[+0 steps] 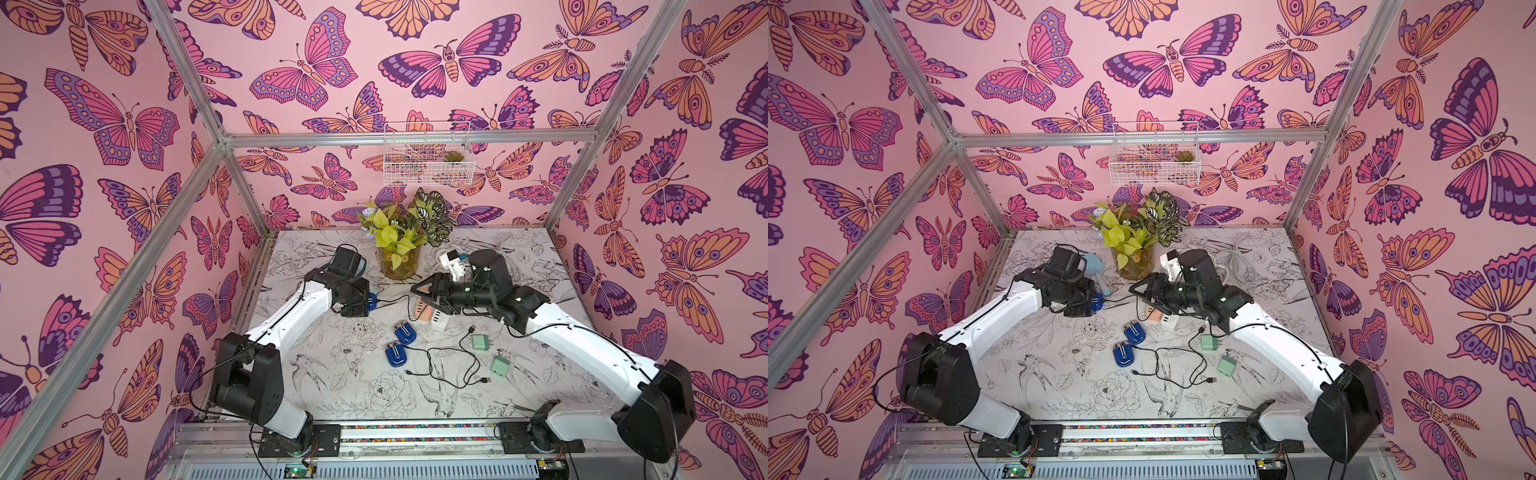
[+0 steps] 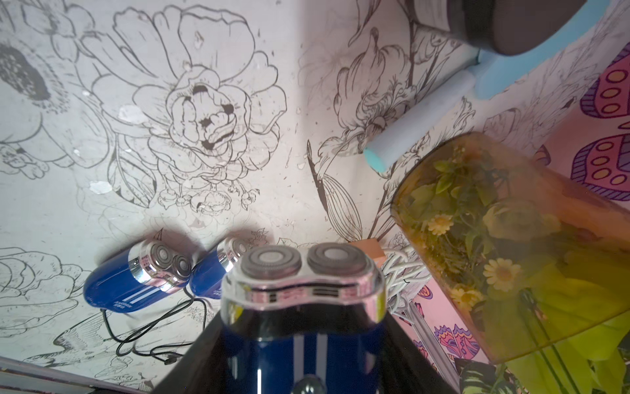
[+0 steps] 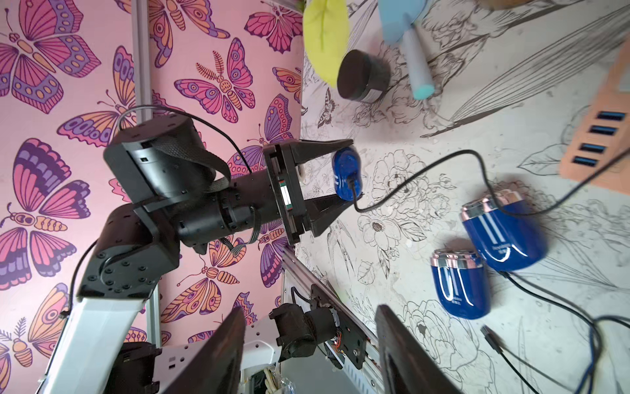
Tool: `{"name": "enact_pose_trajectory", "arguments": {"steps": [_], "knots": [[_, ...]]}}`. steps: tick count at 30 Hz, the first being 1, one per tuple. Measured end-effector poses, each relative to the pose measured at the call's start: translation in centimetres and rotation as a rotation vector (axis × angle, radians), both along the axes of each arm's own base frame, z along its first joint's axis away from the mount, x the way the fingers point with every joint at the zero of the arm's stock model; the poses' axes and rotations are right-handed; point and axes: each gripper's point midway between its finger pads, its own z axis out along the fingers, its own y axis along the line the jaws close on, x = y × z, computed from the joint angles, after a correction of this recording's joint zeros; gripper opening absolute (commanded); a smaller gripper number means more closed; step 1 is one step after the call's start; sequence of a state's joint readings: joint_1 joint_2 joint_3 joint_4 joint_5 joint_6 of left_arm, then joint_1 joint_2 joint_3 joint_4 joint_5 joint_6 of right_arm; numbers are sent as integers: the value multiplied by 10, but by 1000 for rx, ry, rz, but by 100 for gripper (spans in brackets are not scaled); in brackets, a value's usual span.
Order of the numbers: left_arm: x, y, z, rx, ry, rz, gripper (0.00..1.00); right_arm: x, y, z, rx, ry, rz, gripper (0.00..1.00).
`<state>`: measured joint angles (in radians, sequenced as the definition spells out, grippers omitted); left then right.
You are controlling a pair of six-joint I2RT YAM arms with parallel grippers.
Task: Charge the electric shaver
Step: Insert the charging cable into the electric shaver, then place the electric shaver at the center of the board.
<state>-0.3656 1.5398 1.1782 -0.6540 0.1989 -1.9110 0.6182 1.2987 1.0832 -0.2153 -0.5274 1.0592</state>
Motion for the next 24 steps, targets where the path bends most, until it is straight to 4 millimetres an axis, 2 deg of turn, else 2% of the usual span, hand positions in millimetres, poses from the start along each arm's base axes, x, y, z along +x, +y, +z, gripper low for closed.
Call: {"name": "enact_pose_trajectory", "arguments": {"steps": [4,11,16,22,24], "knots": [[7,-4,-13,16,0,-39,0,-3,-22,-8,-50,10,-42,61],[15,-14,-63,75,58,-131,0,-9,-45,-11,-100,5,-87,62],[26,-16,-78,110,25,-176,0,-10,-53,-12,-119,7,-101,62],[33,-7,-97,181,19,-198,0,-11,-60,-19,-135,20,-114,61],[35,-5,-97,193,10,-197,0,-11,-62,-22,-140,27,-118,62]]}}
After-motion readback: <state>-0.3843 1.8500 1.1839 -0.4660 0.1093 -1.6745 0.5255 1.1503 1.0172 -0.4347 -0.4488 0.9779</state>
